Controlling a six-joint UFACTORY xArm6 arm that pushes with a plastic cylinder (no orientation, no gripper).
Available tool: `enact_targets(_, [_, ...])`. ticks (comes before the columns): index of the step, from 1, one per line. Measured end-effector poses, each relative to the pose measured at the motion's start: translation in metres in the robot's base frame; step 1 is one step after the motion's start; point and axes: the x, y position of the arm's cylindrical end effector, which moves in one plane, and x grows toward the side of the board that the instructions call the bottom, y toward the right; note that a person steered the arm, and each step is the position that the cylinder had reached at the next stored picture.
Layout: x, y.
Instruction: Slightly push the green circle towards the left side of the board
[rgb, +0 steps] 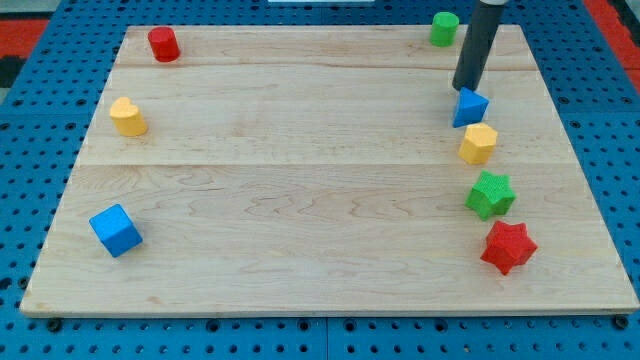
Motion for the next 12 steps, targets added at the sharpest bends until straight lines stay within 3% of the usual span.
enact_targets(2, [0.015, -0.012])
enact_targets(4, [-0.062, 0.094])
enact_targets(5, [-0.136, 0.108])
enact_targets(7, [-0.136, 0.095])
enact_targets(9, [-0.128, -0.015])
enact_targets(11, [-0.044, -0.113])
enact_targets(12, [-0.039, -0.178])
